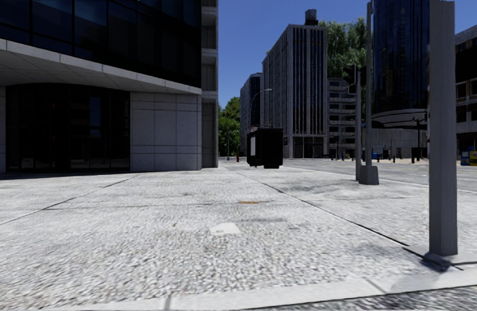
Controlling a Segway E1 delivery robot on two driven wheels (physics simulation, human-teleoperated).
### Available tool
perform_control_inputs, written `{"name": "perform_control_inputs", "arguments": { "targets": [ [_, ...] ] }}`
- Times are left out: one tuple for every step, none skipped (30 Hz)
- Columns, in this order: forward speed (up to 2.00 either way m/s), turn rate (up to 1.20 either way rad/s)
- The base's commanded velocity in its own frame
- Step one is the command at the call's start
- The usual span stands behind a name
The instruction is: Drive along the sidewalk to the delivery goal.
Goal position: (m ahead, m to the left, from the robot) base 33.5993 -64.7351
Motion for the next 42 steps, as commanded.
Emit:
{"name": "perform_control_inputs", "arguments": {
  "targets": [
    [2.0,0.0],
    [2.0,0.0],
    [2.0,0.0],
    [2.0,0.0],
    [2.0,0.0],
    [2.0,0.0],
    [2.0,0.0],
    [2.0,0.0],
    [2.0,0.0],
    [2.0,0.0],
    [2.0,0.0],
    [2.0,0.0],
    [2.0,0.0],
    [2.0,0.0],
    [2.0,0.0],
    [2.0,0.0],
    [2.0,0.0],
    [2.0,0.0],
    [2.0,0.0],
    [2.0,0.0],
    [2.0,0.0],
    [2.0,0.0],
    [2.0,0.0],
    [2.0,0.0],
    [2.0,0.0],
    [2.0,0.0],
    [2.0,0.0],
    [2.0,0.0],
    [2.0,0.0],
    [2.0,0.0],
    [2.0,0.0],
    [2.0,0.0],
    [2.0,0.0],
    [2.0,0.0],
    [2.0,0.0],
    [2.0,0.0],
    [2.0,0.0],
    [2.0,0.0],
    [2.0,0.0],
    [2.0,0.0],
    [2.0,0.0],
    [2.0,0.0]
  ]
}}
